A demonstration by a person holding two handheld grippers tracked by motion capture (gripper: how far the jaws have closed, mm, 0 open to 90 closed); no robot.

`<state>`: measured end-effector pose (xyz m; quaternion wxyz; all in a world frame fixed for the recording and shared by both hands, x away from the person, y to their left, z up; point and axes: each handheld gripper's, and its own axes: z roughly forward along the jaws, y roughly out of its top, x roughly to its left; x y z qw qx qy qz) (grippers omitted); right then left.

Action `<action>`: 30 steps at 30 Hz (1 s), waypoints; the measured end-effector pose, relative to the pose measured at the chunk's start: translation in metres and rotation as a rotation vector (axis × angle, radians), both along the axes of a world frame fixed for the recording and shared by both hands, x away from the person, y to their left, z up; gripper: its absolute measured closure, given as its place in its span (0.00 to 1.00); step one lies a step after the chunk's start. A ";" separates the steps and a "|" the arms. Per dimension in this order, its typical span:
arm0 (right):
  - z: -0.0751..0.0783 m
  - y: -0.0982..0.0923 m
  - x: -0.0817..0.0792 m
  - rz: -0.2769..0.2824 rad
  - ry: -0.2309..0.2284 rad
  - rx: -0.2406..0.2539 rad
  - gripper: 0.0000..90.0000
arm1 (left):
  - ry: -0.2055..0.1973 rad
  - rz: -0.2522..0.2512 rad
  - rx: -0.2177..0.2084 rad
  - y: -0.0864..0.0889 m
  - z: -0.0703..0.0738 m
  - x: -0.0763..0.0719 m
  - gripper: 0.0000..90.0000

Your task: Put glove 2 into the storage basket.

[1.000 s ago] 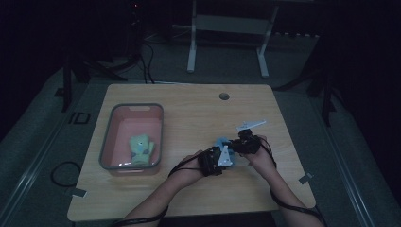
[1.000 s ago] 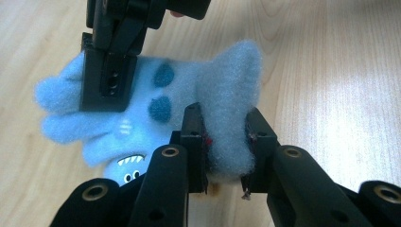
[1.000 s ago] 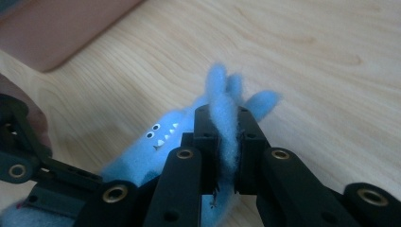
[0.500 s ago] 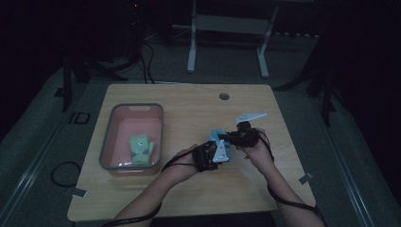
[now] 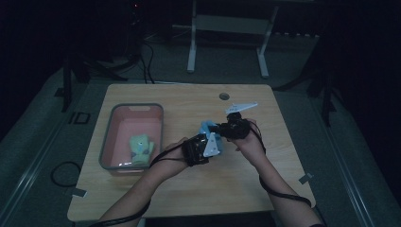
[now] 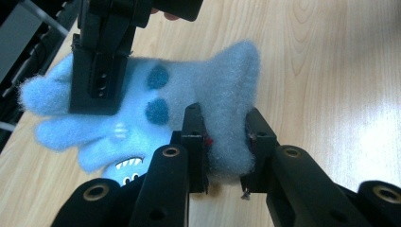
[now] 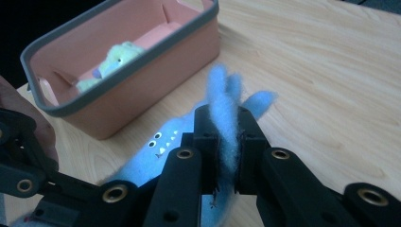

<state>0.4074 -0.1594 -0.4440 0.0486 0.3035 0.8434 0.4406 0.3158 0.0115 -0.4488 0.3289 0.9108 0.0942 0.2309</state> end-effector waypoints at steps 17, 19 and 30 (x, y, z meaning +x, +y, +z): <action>0.021 0.048 0.007 0.063 -0.018 -0.008 0.92 | -0.020 0.066 0.023 0.037 0.019 -0.004 0.85; 0.021 0.055 0.008 0.072 -0.019 -0.009 0.92 | -0.016 0.071 0.026 0.042 0.020 -0.004 0.85; 0.019 0.095 0.011 0.116 -0.002 -0.007 0.92 | -0.007 0.129 0.036 0.076 0.018 -0.010 0.85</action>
